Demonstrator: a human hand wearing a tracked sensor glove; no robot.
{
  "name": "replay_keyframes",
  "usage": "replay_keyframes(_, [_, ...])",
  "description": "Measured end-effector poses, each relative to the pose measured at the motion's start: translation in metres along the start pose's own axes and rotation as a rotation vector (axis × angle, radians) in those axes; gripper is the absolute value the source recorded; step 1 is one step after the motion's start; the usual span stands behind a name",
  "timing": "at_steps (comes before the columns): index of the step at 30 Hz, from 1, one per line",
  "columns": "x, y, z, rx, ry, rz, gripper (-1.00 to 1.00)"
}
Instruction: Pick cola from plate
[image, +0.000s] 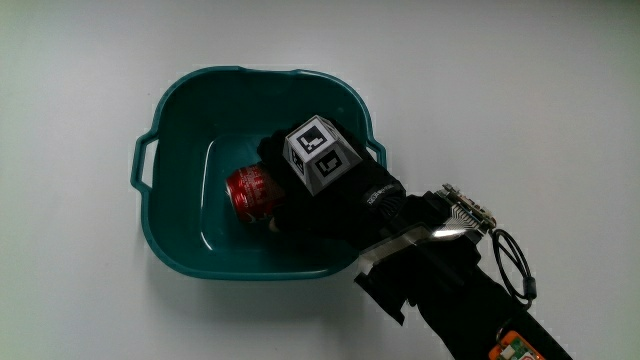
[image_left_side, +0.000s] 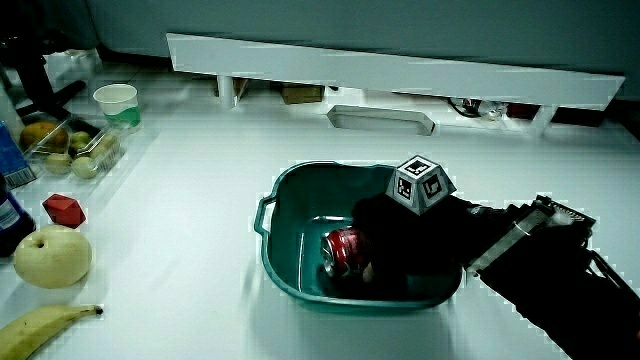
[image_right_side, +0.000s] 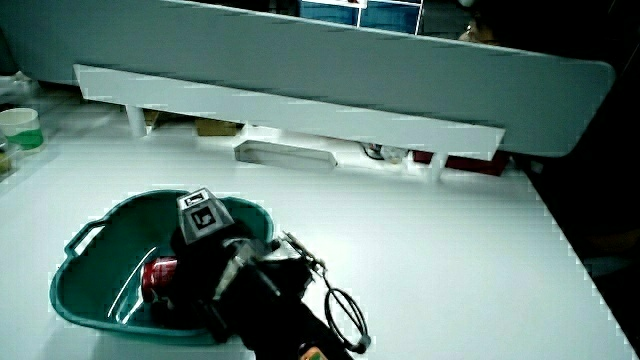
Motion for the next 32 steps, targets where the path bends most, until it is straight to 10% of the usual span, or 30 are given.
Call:
replay_keyframes(8, [-0.004, -0.002, 0.000, 0.046, -0.033, -0.002, 1.00])
replay_keyframes(32, [0.029, -0.050, 0.026, 0.252, 0.017, -0.039, 1.00])
